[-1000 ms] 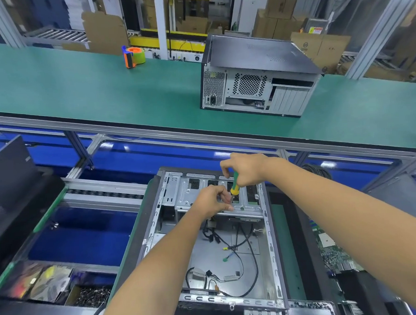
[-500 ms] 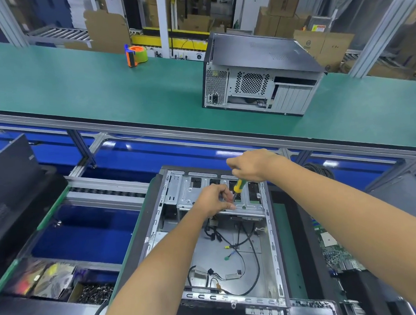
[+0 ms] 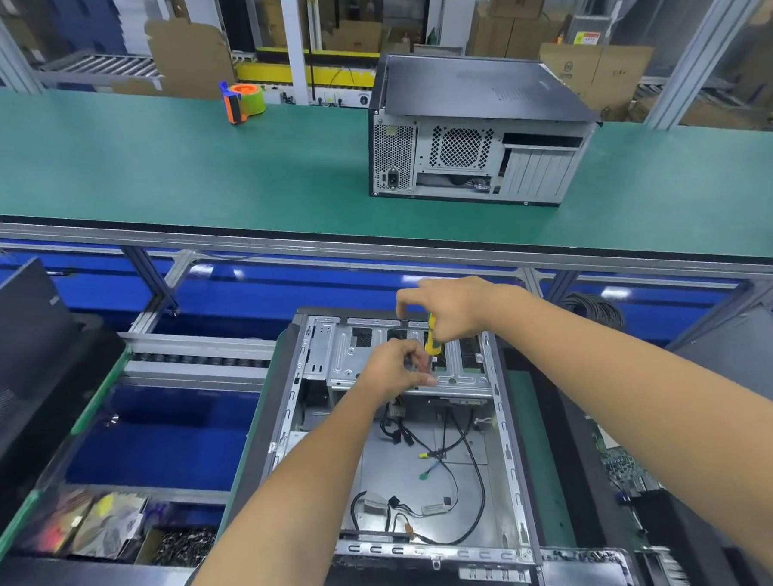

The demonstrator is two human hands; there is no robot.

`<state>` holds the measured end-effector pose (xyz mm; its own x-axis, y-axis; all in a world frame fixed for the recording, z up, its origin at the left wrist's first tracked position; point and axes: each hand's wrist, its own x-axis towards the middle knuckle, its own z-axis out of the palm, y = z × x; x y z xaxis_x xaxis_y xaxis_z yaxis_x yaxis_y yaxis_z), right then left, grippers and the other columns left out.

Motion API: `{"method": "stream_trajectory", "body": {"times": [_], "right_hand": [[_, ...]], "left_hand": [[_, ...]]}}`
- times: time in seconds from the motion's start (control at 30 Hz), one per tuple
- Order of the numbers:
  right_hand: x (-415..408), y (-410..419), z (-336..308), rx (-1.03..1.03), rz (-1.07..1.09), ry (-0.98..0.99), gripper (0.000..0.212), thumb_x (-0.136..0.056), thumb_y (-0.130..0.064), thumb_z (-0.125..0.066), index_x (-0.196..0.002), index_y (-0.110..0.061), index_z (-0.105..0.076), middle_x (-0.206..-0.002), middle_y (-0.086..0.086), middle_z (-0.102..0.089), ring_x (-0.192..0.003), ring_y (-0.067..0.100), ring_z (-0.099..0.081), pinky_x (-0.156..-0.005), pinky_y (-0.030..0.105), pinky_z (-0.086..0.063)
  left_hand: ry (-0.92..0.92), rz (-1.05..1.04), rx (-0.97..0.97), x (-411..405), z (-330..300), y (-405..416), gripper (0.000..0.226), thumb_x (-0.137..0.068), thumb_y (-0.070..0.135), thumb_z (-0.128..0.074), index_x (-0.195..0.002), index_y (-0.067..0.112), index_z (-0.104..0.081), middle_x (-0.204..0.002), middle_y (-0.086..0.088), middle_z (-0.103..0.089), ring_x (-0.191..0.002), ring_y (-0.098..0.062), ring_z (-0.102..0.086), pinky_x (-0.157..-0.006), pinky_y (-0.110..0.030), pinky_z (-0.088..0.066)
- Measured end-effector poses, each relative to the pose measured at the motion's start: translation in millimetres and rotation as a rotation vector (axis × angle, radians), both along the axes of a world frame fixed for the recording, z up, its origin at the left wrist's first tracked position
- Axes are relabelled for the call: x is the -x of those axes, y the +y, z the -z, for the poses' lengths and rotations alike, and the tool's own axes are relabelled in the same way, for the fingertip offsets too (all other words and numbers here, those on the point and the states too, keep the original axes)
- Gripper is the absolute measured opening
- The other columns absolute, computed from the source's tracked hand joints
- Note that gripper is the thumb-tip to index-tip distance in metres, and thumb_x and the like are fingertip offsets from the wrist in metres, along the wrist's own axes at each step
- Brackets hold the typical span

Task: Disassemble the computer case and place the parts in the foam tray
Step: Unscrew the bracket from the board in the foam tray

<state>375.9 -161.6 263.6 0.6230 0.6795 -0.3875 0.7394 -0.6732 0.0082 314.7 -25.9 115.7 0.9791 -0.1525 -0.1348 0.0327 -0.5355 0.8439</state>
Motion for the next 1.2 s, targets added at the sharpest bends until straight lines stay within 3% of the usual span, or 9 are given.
{"method": "stream_trajectory", "body": {"times": [0.17,0.23,0.33,0.5,0.6,0.77,0.9,1.03,1.2], "right_hand": [[-2.8,-1.1,5.1,0.094,0.031,-0.258,0.026,-0.104,-0.040,-0.031,-0.114,-0.023,-0.049,-0.076,-0.001,-0.050,-0.065,0.017,-0.046,-0.056,0.034,-0.032],[-4.8,-4.4,5.8,0.008,0.043,-0.131,0.023,-0.097,-0.033,-0.047,-0.120,-0.033,-0.047,-0.074,-0.006,-0.050,-0.064,0.013,-0.046,-0.054,0.032,-0.028],[-1.0,-6.6,1.3,-0.110,0.093,0.071,0.048,-0.082,-0.027,-0.065,-0.124,-0.039,-0.045,-0.079,-0.009,-0.052,-0.070,0.015,-0.052,-0.054,0.031,-0.029],[-2.8,-5.1,3.0,-0.055,0.075,-0.066,0.018,-0.098,-0.039,-0.045,-0.114,-0.031,-0.047,-0.080,-0.003,-0.056,-0.076,0.023,-0.053,-0.059,0.035,-0.033],[0.7,-4.2,0.1,-0.096,0.096,0.087,0.043,-0.087,-0.028,-0.063,-0.124,-0.039,-0.044,-0.099,-0.004,-0.051,-0.080,0.023,-0.058,-0.058,0.033,-0.034],[0.2,-0.6,0.8,-0.007,0.093,-0.066,0.026,-0.102,-0.040,-0.038,-0.124,-0.029,-0.046,-0.083,-0.003,-0.056,-0.072,0.016,-0.050,-0.060,0.035,-0.034],[3.2,-0.5,1.3,-0.064,0.083,0.043,0.038,-0.089,-0.031,-0.061,-0.123,-0.037,-0.046,-0.098,-0.003,-0.049,-0.078,0.023,-0.055,-0.057,0.032,-0.030],[3.0,3.7,5.0,-0.050,0.106,-0.110,0.020,-0.101,-0.041,-0.039,-0.112,-0.027,-0.048,-0.078,-0.004,-0.056,-0.074,0.022,-0.054,-0.057,0.034,-0.029],[8.2,7.5,5.3,-0.133,0.172,0.117,0.036,-0.085,-0.019,-0.058,-0.118,-0.032,-0.050,-0.092,0.000,-0.061,-0.074,0.021,-0.056,-0.055,0.031,-0.031]], "left_hand": [[0.007,0.006,0.002,0.1,-0.1,0.6,0.031,-0.070,0.021,-0.095,-0.082,0.023,-0.066,-0.091,0.001,-0.075,-0.091,-0.019,-0.070,-0.089,-0.043,-0.057],[-0.005,0.013,-0.002,0.3,0.3,0.9,0.032,-0.070,0.021,-0.095,-0.082,0.024,-0.066,-0.090,0.002,-0.076,-0.089,-0.018,-0.071,-0.088,-0.042,-0.057],[-0.005,0.011,-0.005,0.6,-0.1,0.1,0.032,-0.070,0.020,-0.094,-0.080,0.025,-0.065,-0.089,0.001,-0.076,-0.088,-0.016,-0.071,-0.086,-0.039,-0.057],[-0.002,0.008,0.010,0.9,0.0,0.4,0.033,-0.070,0.019,-0.095,-0.079,0.025,-0.064,-0.089,0.000,-0.076,-0.090,-0.020,-0.071,-0.089,-0.040,-0.057],[-0.009,0.011,-0.006,0.7,0.1,0.1,0.033,-0.069,0.021,-0.095,-0.077,0.027,-0.063,-0.087,0.003,-0.074,-0.088,-0.017,-0.070,-0.088,-0.040,-0.057],[0.006,0.007,0.012,-0.8,0.8,1.1,0.032,-0.069,0.020,-0.095,-0.078,0.025,-0.064,-0.088,0.001,-0.074,-0.090,-0.020,-0.070,-0.090,-0.043,-0.057],[-0.003,0.018,0.005,-1.5,2.9,1.4,0.033,-0.070,0.020,-0.095,-0.076,0.026,-0.063,-0.090,0.001,-0.075,-0.090,-0.018,-0.070,-0.090,-0.043,-0.057],[-0.006,0.020,0.009,-2.8,4.6,1.2,0.030,-0.070,0.019,-0.095,-0.079,0.021,-0.066,-0.089,0.000,-0.075,-0.092,-0.019,-0.070,-0.091,-0.043,-0.056],[0.014,0.022,0.007,-5.6,7.8,3.2,0.032,-0.070,0.018,-0.094,-0.091,0.008,-0.072,-0.090,-0.002,-0.075,-0.092,-0.019,-0.071,-0.088,-0.037,-0.057]]}}
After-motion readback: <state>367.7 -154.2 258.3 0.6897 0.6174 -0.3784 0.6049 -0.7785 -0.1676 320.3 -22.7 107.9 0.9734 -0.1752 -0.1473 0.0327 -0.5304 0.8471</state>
